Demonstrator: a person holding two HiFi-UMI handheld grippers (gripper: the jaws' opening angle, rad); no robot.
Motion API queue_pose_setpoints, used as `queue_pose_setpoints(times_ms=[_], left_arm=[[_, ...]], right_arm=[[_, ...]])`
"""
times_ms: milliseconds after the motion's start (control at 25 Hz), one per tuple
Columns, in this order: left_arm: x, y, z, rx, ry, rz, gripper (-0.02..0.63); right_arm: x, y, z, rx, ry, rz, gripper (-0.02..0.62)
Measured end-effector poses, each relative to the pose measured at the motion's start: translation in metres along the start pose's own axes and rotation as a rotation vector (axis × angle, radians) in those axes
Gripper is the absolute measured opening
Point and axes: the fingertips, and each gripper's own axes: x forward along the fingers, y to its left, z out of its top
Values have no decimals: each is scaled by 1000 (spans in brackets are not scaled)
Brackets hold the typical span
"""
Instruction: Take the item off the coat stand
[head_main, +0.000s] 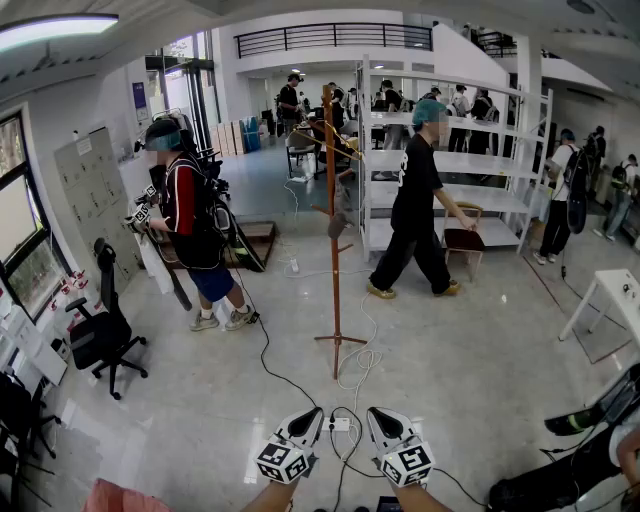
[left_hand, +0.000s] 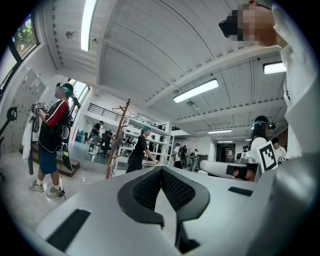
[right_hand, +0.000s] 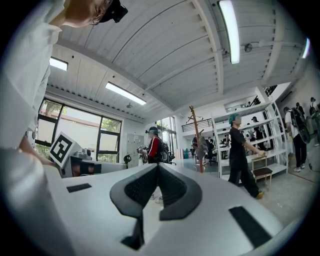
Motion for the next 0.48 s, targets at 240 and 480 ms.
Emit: queue_pose_setpoints(times_ms=[240,480], left_arm=[[3,6,2,-7,11,-4,15],[19,0,3,2,17,-11,14]], right_arm=[[5,-1,0,6,-6,14,25],[1,-21,5,21,-28,7,25]])
